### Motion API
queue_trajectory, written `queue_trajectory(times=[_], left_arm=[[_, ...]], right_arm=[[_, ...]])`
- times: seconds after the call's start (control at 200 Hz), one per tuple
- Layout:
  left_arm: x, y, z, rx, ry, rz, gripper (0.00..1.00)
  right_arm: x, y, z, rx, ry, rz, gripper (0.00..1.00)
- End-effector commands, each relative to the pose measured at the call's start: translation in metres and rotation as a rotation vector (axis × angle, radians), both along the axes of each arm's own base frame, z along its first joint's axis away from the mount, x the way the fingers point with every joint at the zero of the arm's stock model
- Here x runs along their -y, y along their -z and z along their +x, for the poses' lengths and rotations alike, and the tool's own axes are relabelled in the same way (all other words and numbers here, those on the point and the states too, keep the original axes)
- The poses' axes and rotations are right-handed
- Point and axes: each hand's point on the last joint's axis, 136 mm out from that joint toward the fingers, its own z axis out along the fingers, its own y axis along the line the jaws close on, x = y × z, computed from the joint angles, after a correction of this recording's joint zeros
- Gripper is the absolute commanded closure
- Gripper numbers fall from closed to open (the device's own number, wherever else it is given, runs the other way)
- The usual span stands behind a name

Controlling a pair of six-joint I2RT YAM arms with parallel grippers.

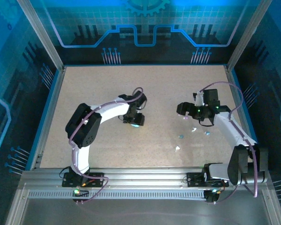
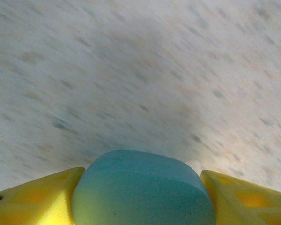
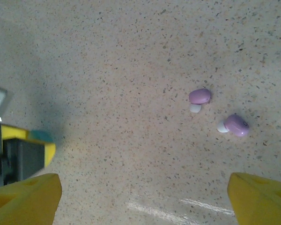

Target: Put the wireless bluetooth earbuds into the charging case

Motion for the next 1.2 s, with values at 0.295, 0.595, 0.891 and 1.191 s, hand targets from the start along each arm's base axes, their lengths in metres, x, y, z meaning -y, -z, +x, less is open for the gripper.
queue_trajectory(times=[0.295,0.595,0.891,1.191], left_arm=[[0.037,0.004,-0.057,-0.037,0.046,0.014,0.34],[0.038,-0.029,-0.051,0.062,0.054,-0.049,0.23],[-0.004,-0.095,-0.037,0.341,-0.116,-0.189,0.17],[-0.084,-0.126,-0.035,0.494,-0.362,-0.219,0.12]], right_arm=[[-0.006,-0.004,-0.007,0.042,0.007,0.028,0.09],[-0.031,-0.001,-0.012,0.072,-0.094,0.045,0.14],[-0.094,0.01,-0.022,0.084,-0.35,0.014,0.18],[-0.181,0.043,-0.039,-0.082,-0.603,0.069,0.22]])
